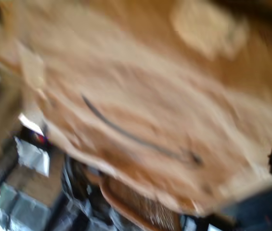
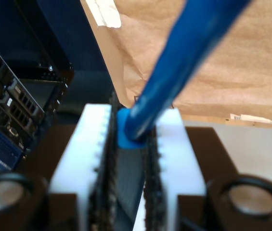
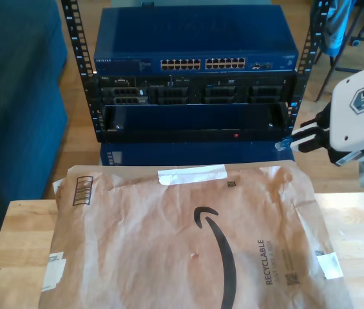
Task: Grab the cable and plug it in
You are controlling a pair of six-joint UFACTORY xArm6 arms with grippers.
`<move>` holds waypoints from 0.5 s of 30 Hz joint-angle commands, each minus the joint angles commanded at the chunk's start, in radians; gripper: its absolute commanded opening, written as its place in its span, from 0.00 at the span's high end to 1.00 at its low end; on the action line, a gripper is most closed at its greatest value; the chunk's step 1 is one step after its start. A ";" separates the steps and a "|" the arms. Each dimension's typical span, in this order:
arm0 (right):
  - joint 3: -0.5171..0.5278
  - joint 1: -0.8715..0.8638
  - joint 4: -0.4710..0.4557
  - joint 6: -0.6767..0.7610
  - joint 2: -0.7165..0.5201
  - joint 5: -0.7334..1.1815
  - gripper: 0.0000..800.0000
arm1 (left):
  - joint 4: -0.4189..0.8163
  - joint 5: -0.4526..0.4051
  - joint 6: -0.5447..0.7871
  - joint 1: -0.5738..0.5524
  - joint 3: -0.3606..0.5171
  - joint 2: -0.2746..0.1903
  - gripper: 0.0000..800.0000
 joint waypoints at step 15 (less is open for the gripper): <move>0.055 0.000 -0.011 -0.003 0.018 -0.008 1.00 | 0.215 -0.080 0.585 0.434 0.308 -0.087 0.00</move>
